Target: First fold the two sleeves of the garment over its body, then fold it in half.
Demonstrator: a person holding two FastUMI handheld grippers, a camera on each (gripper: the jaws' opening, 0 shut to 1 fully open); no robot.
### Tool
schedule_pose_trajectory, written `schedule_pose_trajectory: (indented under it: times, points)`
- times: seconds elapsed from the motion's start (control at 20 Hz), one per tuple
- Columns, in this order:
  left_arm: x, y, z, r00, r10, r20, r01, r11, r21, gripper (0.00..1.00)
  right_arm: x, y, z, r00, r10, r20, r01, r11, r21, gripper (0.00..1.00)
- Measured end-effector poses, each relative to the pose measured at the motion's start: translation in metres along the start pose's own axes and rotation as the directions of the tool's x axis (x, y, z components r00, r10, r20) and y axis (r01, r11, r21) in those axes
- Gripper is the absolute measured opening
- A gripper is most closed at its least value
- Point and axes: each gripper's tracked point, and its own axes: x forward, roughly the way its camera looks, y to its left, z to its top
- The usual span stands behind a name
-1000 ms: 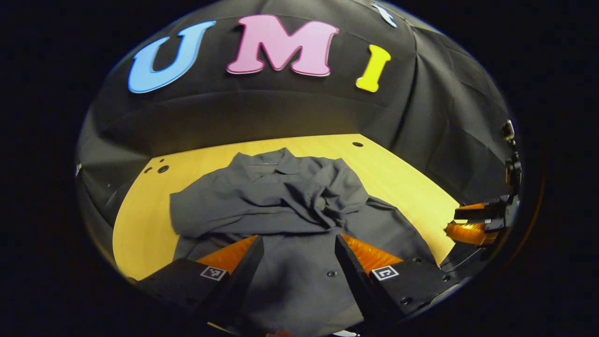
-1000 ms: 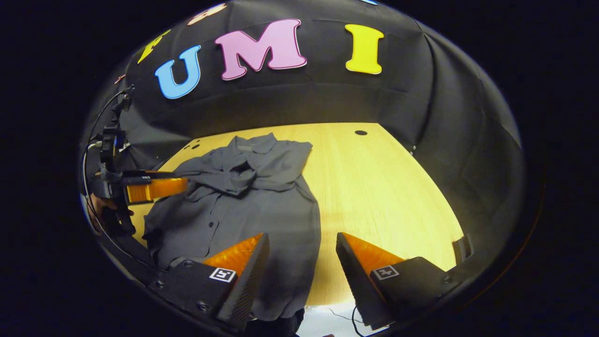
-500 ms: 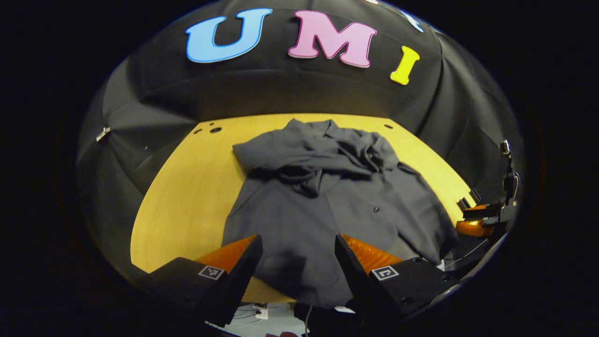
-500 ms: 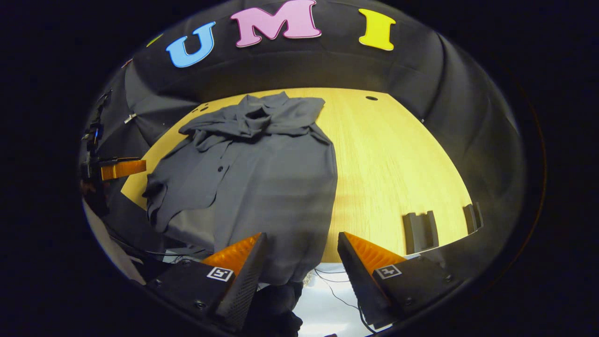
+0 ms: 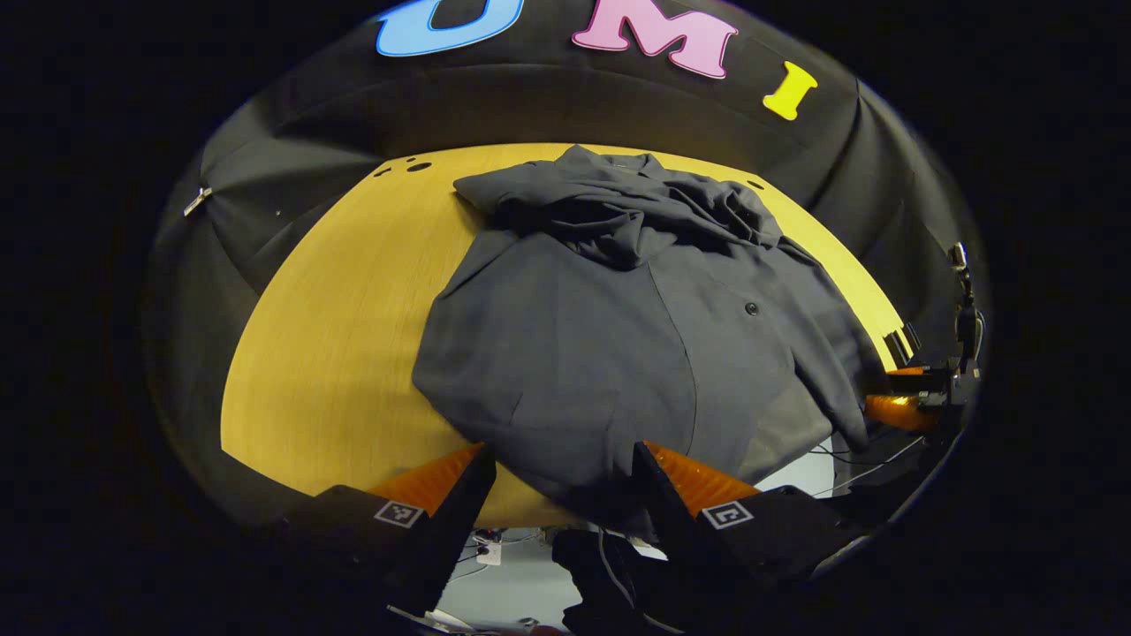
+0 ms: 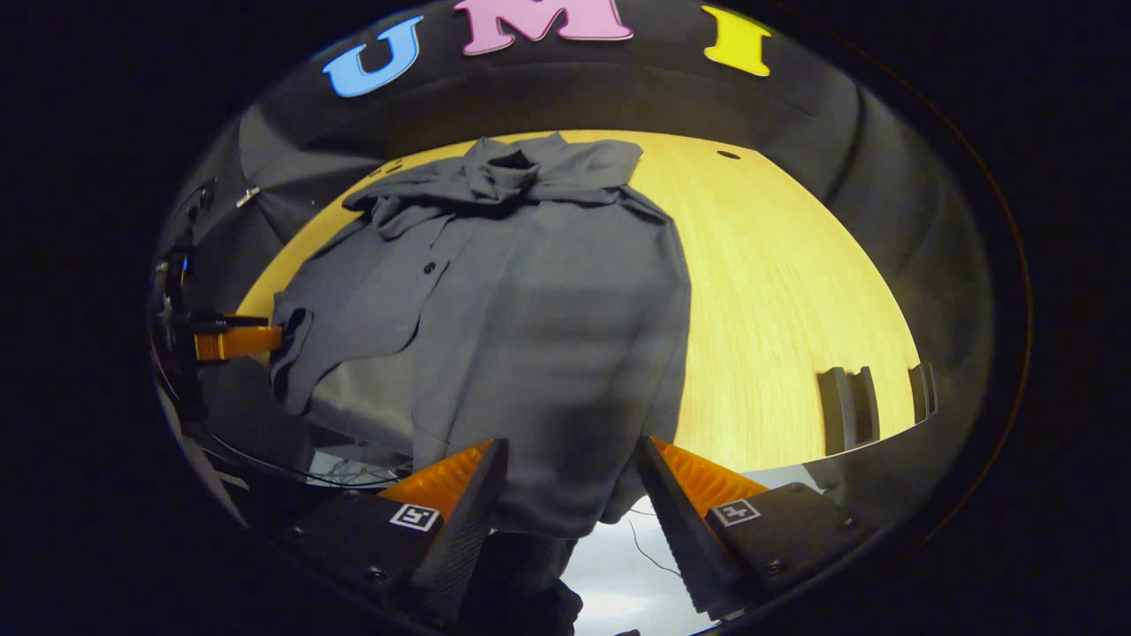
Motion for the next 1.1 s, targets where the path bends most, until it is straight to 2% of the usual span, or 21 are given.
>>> schedule_pose_trajectory:
  times: [0.15, 0.3, 0.35, 0.45, 0.6, 0.65, 0.7, 0.75, 0.8, 0.85, 1.1]
  points:
    - [0.015, 0.004, -0.006, 0.998, 0.033, -0.052, -0.033, 0.999, 0.001, 0.98, 0.005, 0.004, 0.001, 1.0, -0.027, -0.004, 0.027, 0.996, -0.082, 0.96]
    - [0.016, 0.005, -0.008, 0.997, 0.059, -0.054, -0.056, 0.997, 0.059, 1.0, 0.001, 0.002, 0.001, 0.999, -0.032, 0.007, 0.032, 0.998, -0.051, 1.0]
    - [0.014, 0.003, -0.008, 0.996, 0.057, -0.062, -0.054, 0.997, 0.047, 1.0, 0.003, 0.003, 0.0, 1.0, -0.027, -0.005, 0.027, 0.998, -0.048, 0.96]
    - [0.02, -0.006, -0.003, 0.998, 0.026, -0.064, -0.021, 0.997, 0.073, 0.93, 0.004, 0.012, 0.003, 1.0, 0.008, -0.013, -0.009, 0.998, -0.069, 0.9]
    - [0.027, -0.017, 0.004, 0.997, -0.043, -0.066, 0.046, 0.998, 0.041, 0.35, 0.007, 0.023, 0.012, 0.999, 0.052, -0.012, -0.052, 0.998, -0.036, 0.31]
    - [0.027, -0.019, 0.006, 0.996, -0.061, -0.063, 0.062, 0.998, 0.013, 0.16, 0.008, 0.023, 0.013, 0.998, 0.059, -0.015, -0.059, 0.998, -0.006, 0.19]
    - [0.027, -0.019, 0.007, 0.995, -0.077, -0.056, 0.077, 0.997, -0.01, 0.1, 0.01, 0.022, 0.015, 0.997, 0.075, -0.01, -0.075, 0.997, 0.016, 0.07]
    - [0.026, -0.019, 0.008, 0.994, -0.09, -0.058, 0.089, 0.996, -0.029, 0.08, 0.011, 0.025, 0.017, 0.996, 0.09, -0.006, -0.09, 0.995, 0.039, 0.11]
    - [0.022, -0.019, 0.009, 0.993, -0.101, -0.053, 0.099, 0.994, -0.037, 0.06, 0.01, 0.025, 0.018, 0.995, 0.101, -0.001, -0.101, 0.994, 0.051, 0.0]
    - [0.018, -0.021, 0.016, 0.993, -0.113, -0.038, 0.112, 0.993, -0.04, 0.06, 0.006, 0.025, 0.02, 0.994, 0.107, 0.008, -0.107, 0.992, 0.059, 0.05]
    - [-0.014, -0.03, 0.068, 0.983, -0.161, 0.083, 0.169, 0.98, -0.101, 0.06, -0.022, 0.02, 0.068, 0.98, 0.113, 0.162, -0.132, 0.985, 0.114, 0.05]
